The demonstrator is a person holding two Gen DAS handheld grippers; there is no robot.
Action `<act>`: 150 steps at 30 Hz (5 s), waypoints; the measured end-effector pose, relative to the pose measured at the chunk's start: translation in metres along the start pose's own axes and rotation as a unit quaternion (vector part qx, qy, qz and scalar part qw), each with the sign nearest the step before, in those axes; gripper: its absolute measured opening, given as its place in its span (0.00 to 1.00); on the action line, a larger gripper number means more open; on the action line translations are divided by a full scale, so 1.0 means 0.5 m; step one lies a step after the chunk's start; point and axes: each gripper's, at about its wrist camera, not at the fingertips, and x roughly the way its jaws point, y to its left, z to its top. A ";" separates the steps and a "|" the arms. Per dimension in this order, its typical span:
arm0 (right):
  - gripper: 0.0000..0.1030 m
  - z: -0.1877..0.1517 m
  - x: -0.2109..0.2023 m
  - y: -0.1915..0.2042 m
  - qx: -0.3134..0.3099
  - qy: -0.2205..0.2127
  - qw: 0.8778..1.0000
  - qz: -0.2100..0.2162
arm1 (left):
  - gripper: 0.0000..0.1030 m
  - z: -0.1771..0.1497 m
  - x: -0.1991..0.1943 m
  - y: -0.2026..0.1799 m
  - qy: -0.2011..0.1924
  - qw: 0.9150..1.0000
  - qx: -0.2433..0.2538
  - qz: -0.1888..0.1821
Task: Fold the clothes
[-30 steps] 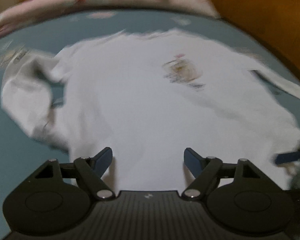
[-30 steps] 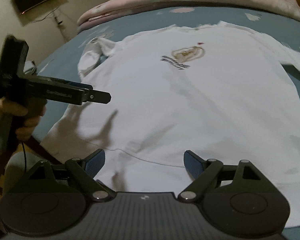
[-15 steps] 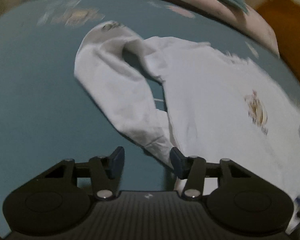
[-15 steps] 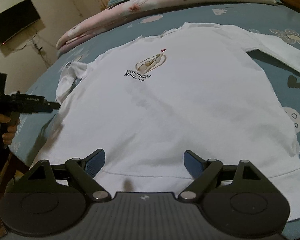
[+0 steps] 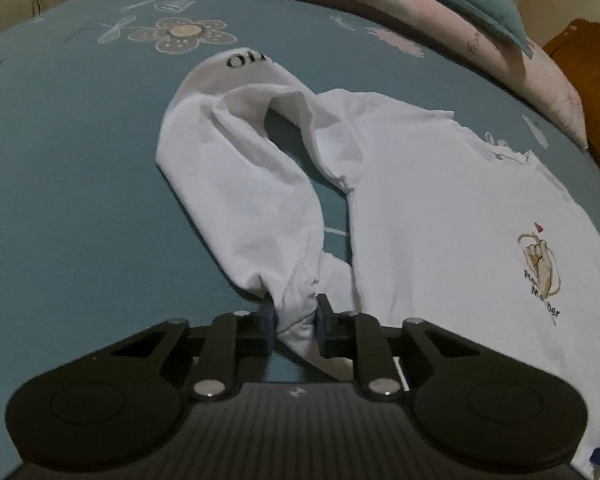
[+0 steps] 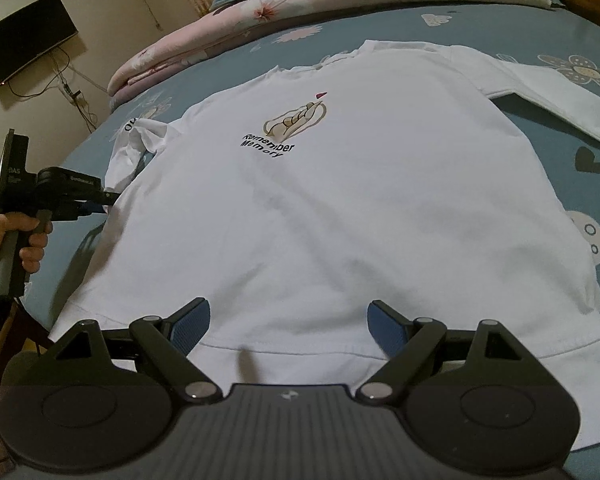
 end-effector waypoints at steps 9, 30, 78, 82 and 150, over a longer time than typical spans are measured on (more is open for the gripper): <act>0.87 0.003 -0.002 0.009 -0.009 0.002 1.000 -0.002 | 0.16 0.047 -0.066 0.028 -0.039 0.990 0.090 0.103; 0.87 0.003 -0.015 0.045 -0.041 -0.002 0.999 -0.011 | 0.39 -0.022 -0.086 -0.187 -0.025 0.963 0.244 -0.108; 0.87 0.021 -0.005 0.083 -0.066 -0.010 0.998 -0.012 | 0.02 0.043 -0.158 0.250 -0.023 0.994 -0.002 0.106; 0.87 0.023 -0.001 0.094 -0.075 -0.006 0.997 -0.013 | 0.02 0.055 -0.148 0.325 -0.013 0.989 -0.036 0.140; 0.87 0.192 0.144 0.094 -0.102 -0.022 0.994 0.035 | 0.00 0.364 0.267 0.000 0.025 0.975 0.217 -0.049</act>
